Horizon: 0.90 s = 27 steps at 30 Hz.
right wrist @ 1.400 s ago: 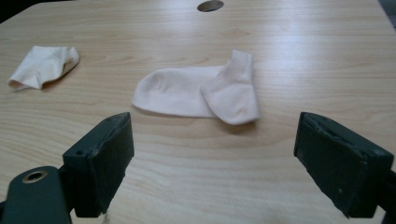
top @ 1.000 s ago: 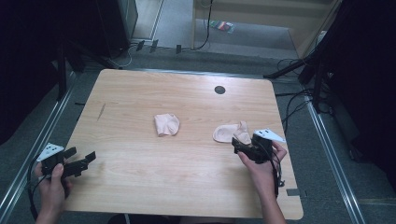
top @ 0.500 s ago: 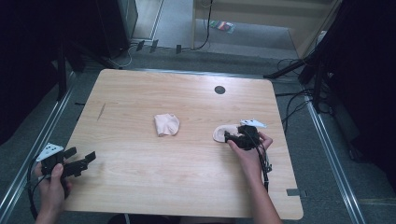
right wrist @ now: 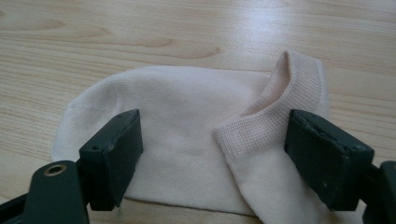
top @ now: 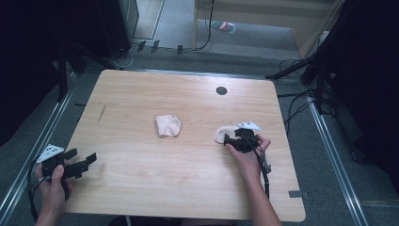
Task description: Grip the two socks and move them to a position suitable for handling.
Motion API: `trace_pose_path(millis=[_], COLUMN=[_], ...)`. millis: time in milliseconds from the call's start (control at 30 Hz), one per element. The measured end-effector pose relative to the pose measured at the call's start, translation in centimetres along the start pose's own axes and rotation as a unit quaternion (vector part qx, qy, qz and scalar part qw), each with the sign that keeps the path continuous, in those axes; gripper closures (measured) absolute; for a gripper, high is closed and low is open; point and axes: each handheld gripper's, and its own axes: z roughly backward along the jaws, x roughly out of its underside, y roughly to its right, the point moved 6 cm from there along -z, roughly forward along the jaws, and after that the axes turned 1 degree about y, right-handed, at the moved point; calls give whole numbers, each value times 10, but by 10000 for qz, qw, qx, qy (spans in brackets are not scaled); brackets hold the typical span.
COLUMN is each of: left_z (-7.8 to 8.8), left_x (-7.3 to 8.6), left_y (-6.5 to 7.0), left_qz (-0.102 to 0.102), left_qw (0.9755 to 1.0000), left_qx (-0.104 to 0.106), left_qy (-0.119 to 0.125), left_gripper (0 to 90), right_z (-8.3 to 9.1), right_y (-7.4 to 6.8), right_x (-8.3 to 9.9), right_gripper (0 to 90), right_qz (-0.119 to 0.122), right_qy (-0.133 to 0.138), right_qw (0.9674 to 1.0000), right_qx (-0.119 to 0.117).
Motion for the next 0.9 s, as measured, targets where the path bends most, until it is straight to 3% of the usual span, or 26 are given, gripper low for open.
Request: trace_pose_path(millis=[100,233,267,300,433,667,900], left_z=[0,0,0,0,0,0,0], left_x=[0,0,0,0,0,0,0], left_y=[0,0,0,0,0,0,0], left_qz=[-6,-3,-3,-3,3,-9,16], left_qw=[10000,10000,10000,10000,10000,10000,10000], left_qx=[1,5,5,4,6,-9,-50], left_qy=[6,9,9,4,-1,0,43], left_gripper=[133,134,133,133,133,133,133], right_z=[0,3,3,5,7,17,51], right_y=[0,6,6,11,18,21,13], right_x=[1,1,1,2,3,0,-13], right_gripper=[211,402,402,572,758,813,813], right_qz=[-8,-107,-107,-148,-184,-323,-498], right_qy=[94,180,180,273,344,450,773], right_qw=[9999,9997,9997,9992,9985,9983,9956], right_qx=[40,157,157,270,389,166,-175])
